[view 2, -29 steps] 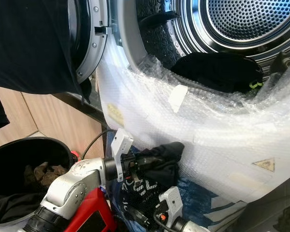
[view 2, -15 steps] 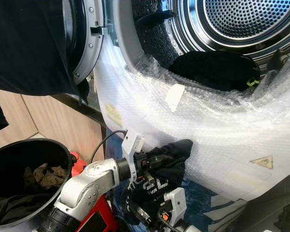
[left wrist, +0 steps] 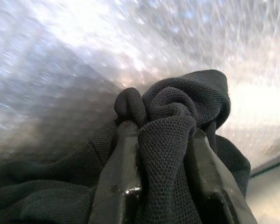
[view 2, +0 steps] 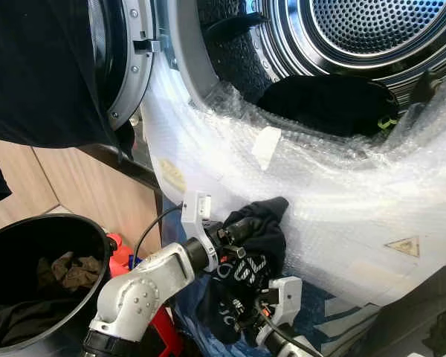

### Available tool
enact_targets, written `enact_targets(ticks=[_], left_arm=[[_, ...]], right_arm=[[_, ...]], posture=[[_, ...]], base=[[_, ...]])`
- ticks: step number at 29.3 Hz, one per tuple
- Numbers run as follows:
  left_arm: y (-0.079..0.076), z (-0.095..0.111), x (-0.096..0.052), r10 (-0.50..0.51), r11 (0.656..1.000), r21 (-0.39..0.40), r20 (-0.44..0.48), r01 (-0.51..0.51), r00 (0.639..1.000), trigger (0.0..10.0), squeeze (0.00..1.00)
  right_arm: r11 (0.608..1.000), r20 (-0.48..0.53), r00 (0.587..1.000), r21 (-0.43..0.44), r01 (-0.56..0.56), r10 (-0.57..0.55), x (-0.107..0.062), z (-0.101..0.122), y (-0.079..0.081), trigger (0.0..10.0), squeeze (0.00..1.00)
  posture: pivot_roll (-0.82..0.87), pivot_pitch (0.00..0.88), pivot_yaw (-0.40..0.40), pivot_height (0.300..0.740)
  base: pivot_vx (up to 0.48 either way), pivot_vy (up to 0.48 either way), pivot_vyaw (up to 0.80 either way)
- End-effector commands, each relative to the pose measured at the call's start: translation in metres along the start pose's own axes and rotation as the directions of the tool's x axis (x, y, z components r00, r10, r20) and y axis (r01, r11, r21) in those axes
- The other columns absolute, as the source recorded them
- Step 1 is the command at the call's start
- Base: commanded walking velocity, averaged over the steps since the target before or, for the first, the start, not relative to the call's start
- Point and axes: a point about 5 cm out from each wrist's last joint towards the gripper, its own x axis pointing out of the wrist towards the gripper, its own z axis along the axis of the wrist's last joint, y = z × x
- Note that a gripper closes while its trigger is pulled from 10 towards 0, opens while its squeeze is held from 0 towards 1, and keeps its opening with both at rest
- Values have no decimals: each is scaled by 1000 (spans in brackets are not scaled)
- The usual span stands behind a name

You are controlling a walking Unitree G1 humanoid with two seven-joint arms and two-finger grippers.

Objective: Clothes washing

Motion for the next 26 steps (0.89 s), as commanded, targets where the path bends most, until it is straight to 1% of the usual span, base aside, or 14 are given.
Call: enact_targets(ticks=[1, 2, 4, 5, 8, 10, 12, 17, 19, 20, 21, 22, 23, 26], left_arm=[[-7, 4, 0, -11, 999, -37, 22, 12, 1000, 10000, 0], [-6, 4, -1, 1, 998, -55, 18, 0, 1000, 10000, 0], [-4, 0, -1, 0, 995, -100, -20, -2, 1000, 10000, 0], [-3, -3, -1, -8, 994, -106, -58, 2, 998, 10000, 0], [-4, -4, -1, -12, 994, -111, -73, 4, 997, 10000, 0], [-6, -5, -1, -22, 988, -157, -88, 8, 996, 10000, 0], [-7, -3, 0, -29, 985, -174, -92, 12, 995, 10000, 0], [-12, -2, -1, -52, 976, -217, -107, 28, 993, 10000, 0], [-13, -3, 0, -56, 975, -218, -109, 31, 992, 10000, 0], [-13, -3, 0, -58, 976, -216, -114, 32, 992, 10000, 0], [-14, -3, 0, -60, 975, -217, -116, 34, 991, 10000, 0], [-14, -3, 0, -60, 975, -217, -116, 34, 991, 10000, 0], [-15, -2, 0, -61, 976, -214, -119, 35, 991, 10000, 0], [-16, 0, 0, -66, 975, -217, -112, 40, 991, 10000, 0]], right_arm=[[1000, 21, 1000, 2, 10, -10, 1, 5, -1, 10000, 0], [1000, 25, 999, 5, 23, -23, 2, 6, -2, 10000, 0], [998, 42, 998, 5, 55, -56, 7, 8, -4, 10000, 0], [998, 61, 996, 10, 60, -61, 13, 10, -3, 10000, 0], [999, 75, 996, 12, 52, -53, 18, 12, -1, 10000, 0], [999, 96, 995, 26, 23, -26, 23, 15, 2, 10000, 0], [999, 94, 995, 34, -35, 32, 27, 15, 9, 10000, 0], [994, 105, 990, 42, -96, 92, 32, 14, 17, 10000, 0], [994, 109, 990, 44, -99, 94, 32, 14, 17, 10000, 0], [995, 107, 990, 43, -93, 88, 33, 13, 16, 6353, 0], [995, 105, 991, 38, -89, 85, 34, 12, 16, 863, 0], [995, 105, 991, 38, -89, 85, 34, 12, 16, 863, 0], [996, 103, 991, 36, -87, 83, 34, 11, 16, 0, 0], [995, 102, 991, 40, -88, 83, 32, 10, 15, 0, 0]], posture=[[5, 45, -33, 740], [11, 43, -32, 740], [20, 44, -33, 740], [27, 43, -31, 740], [27, 43, -31, 740], [27, 43, -31, 740], [40, 42, -23, 740], [45, 42, -23, 740], [45, 42, -23, 740], [45, 42, -23, 740], [51, 46, -25, 740], [51, 46, -25, 740], [52, 48, -24, 740], [51, 49, -22, 740]], base=[[0, 0, 0], [0, 0, 0], [0, 0, 0], [0, 0, 0], [0, 0, 0], [0, 0, 0], [0, 0, 0], [0, 0, 0], [0, 0, 0], [0, 0, 0], [0, 0, 0], [0, 0, 0], [0, 0, 0], [0, 0, 0]])
